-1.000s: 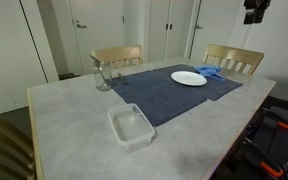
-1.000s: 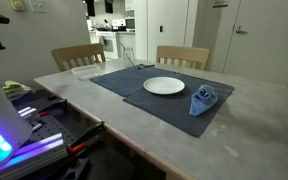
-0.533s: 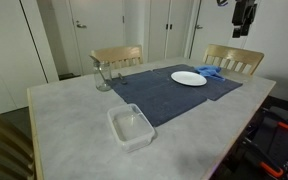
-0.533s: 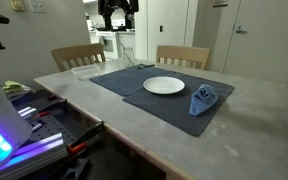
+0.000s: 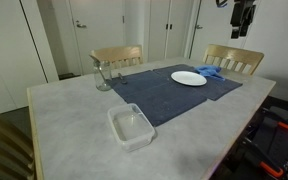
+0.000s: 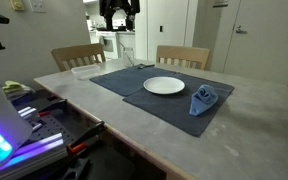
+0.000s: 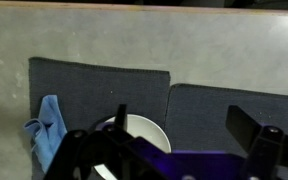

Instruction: Use the cloth to wipe the plate

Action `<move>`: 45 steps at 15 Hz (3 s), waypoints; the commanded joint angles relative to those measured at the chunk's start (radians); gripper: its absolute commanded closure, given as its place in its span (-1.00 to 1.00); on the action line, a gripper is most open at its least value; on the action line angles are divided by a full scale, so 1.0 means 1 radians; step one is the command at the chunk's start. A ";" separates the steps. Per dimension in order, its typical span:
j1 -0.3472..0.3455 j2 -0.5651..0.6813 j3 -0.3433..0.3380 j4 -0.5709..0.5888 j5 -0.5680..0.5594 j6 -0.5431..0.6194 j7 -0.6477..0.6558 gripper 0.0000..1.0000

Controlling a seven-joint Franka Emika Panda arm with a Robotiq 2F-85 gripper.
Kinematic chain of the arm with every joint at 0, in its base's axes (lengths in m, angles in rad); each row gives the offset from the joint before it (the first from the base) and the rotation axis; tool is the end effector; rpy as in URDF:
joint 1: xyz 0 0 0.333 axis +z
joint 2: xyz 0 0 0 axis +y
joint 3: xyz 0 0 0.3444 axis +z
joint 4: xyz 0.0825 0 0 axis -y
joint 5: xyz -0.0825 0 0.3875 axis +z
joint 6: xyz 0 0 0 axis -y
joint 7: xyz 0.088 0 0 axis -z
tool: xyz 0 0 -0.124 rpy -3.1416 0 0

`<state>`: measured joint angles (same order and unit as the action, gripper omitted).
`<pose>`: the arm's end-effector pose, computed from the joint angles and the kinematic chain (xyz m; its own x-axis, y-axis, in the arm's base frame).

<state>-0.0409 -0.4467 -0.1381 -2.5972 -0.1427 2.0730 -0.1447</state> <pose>0.3664 -0.0751 0.4041 0.9946 0.0529 -0.0887 0.0573 -0.9972 0.0473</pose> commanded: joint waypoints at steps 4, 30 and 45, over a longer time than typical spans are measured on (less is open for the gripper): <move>-0.035 0.297 -0.036 0.168 -0.002 0.192 -0.072 -1.00; -0.446 1.227 0.028 1.159 0.180 -0.161 -0.618 -1.00; -0.423 1.204 0.018 0.998 0.218 0.113 -0.284 -1.00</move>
<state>-0.4662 0.7752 -0.1137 -1.5459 0.0510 2.1121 -0.5008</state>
